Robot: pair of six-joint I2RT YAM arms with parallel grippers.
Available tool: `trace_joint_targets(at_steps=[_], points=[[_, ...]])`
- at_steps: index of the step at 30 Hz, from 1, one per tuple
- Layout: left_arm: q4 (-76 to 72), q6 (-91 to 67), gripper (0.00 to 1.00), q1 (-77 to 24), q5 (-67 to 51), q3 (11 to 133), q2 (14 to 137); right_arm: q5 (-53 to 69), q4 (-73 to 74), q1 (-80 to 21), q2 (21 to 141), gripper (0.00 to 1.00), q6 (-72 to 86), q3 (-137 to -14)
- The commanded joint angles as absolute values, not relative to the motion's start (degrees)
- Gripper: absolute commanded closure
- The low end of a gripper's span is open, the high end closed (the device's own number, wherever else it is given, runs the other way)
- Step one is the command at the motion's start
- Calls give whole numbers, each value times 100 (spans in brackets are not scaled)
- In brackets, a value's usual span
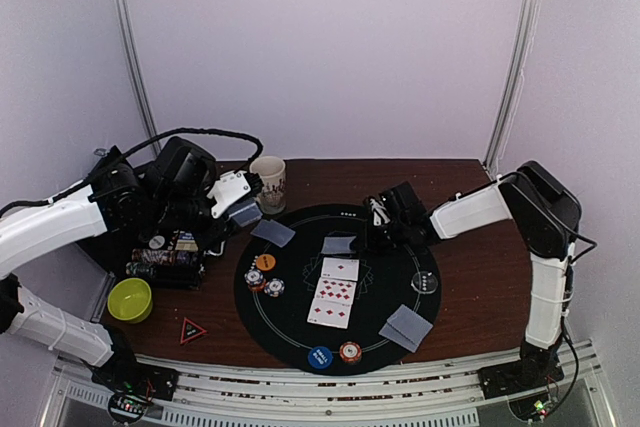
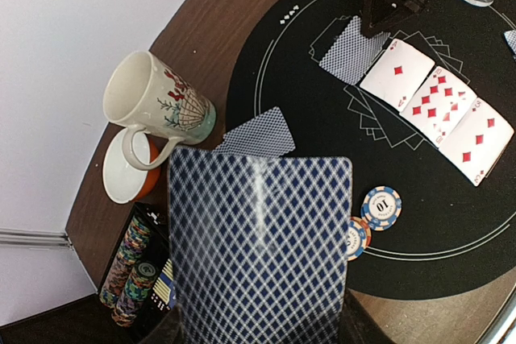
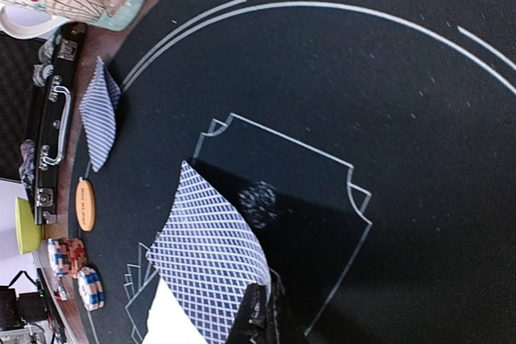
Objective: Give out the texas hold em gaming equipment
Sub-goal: Place the poker card in the community card area, then pick up the poker card from the face-down deck piles.
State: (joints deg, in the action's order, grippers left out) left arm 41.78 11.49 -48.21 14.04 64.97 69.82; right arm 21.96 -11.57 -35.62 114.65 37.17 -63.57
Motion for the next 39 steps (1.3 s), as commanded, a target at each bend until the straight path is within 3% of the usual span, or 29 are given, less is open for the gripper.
trace_joint_targets(at_steps=[1, 5, 7, 11, 12, 13, 14, 18, 21, 23, 25, 39], points=[[3928, 1134, 53, -4825, 1428, 6484, 6863, 1942, -801, -3525, 11583, 100, 3622, -6481], [3949, 1139, 53, -4830, 1441, 6504, 6842, 1843, -784, -3533, 11564, 97, 3731, -6474], [3963, 1143, 53, -4825, 1450, 6510, 6843, 1735, -690, -3533, 11497, 82, 3696, -6486], [3969, 1142, 53, -4826, 1448, 6513, 6847, 1173, -241, -3534, 11107, 46, 3487, -6571], [3980, 1143, 53, -4825, 1450, 6513, 6838, 1023, -175, -3533, 10956, 34, 3447, -6533], [3981, 1137, 53, -4825, 1457, 6513, 6837, 839, -128, -3533, 10760, 9, 3417, -6492], [3973, 1141, 53, -4828, 1459, 6521, 6836, 666, -137, -3535, 10533, 1, 3385, -6428], [3968, 1168, 53, -4826, 1450, 6543, 6855, 723, -1095, -3716, 9589, 0, 2673, -6206], [3973, 1175, 53, -4826, 1426, 6579, 6914, 2479, -1563, -3875, 9570, 0, 2065, -6636], [3973, 1183, 53, -4828, 1414, 6619, 6949, 3764, -1833, -3899, 9885, 0, 2576, -7084], [3973, 1178, 53, -4827, 1372, 6650, 6961, 4282, -1784, -4047, 10283, 0, 2825, -7579], [3973, 1173, 54, -4830, 1195, 6732, 7004, 4668, -580, -4914, 11872, 17, 2419, -9815]])
